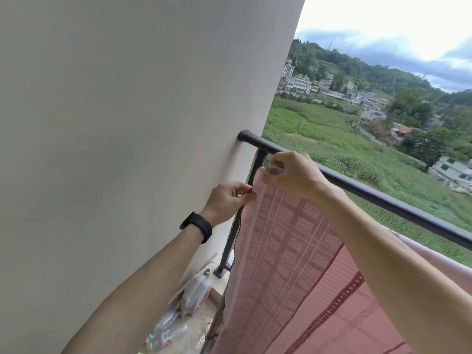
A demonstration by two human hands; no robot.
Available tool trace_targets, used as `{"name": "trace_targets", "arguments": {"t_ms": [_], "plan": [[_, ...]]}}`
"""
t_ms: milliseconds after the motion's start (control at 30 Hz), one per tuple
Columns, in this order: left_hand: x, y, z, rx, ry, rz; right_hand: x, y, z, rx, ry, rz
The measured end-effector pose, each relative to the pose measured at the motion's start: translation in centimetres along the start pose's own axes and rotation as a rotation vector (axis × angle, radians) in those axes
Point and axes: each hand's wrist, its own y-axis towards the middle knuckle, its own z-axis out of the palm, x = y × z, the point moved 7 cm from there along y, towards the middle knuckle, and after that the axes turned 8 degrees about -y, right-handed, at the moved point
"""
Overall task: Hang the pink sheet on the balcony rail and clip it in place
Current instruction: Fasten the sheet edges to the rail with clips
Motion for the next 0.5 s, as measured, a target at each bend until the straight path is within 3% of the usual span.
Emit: {"name": "trace_targets", "arguments": {"t_ms": [100, 200, 400, 500], "plan": [[1.2, -0.3, -0.9, -0.086, -0.061, 0.049, 3.2, -0.2, 0.7, -0.078, -0.196, -0.186], [1.4, -0.2, 0.1, -0.077, -0.169, 0.014, 2.4, -0.1, 0.7, -0.103, -0.087, -0.125], [6.1, -4.1, 3.2, 0.223, -0.301, -0.226, 0.5, -1.3, 0.2, -0.270, 0.094, -0.083], [10.1, -5.4, 3.5, 0.270, -0.113, -0.261, 1.0, -1.0, 0.3, -0.273, 0.103, -0.104]]}}
